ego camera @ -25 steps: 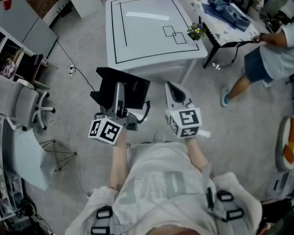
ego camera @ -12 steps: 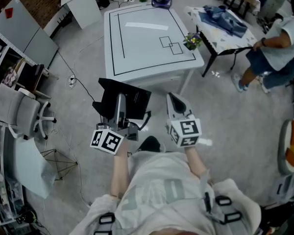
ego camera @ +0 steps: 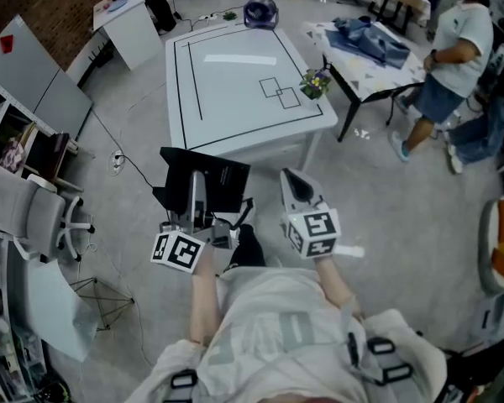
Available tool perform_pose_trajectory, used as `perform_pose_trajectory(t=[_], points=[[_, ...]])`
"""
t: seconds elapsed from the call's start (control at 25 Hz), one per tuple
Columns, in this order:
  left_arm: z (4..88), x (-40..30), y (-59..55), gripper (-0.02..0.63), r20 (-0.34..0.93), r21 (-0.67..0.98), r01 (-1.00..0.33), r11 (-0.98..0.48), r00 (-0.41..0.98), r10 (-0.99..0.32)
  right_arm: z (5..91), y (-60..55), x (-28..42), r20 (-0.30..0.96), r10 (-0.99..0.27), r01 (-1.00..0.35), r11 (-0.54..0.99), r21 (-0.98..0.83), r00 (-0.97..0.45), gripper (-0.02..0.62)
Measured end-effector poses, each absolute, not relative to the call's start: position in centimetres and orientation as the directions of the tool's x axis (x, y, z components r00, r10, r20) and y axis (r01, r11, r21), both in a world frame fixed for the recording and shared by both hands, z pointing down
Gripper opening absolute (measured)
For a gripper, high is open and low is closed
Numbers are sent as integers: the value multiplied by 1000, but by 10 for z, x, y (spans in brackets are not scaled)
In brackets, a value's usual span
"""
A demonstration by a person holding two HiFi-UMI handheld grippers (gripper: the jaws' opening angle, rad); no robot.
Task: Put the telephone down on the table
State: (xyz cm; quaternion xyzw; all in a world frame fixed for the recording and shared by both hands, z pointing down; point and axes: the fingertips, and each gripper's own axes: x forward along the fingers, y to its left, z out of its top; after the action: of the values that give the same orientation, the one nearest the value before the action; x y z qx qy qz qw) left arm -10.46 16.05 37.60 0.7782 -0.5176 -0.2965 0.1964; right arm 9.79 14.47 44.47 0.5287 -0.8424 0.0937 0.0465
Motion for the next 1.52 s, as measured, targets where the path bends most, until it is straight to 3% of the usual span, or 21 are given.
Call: perform_pose_trajectory(t=[0.48, 1.52], points=[[370, -112, 80, 160, -297, 605, -668, -432, 314, -902, 438, 73, 86, 141, -886, -897, 431, -99, -442, 8], [347, -175, -229, 159, -301, 581, -628, -518, 425, -854, 410, -235, -10, 140, -880, -890, 441, -116, -454, 8]])
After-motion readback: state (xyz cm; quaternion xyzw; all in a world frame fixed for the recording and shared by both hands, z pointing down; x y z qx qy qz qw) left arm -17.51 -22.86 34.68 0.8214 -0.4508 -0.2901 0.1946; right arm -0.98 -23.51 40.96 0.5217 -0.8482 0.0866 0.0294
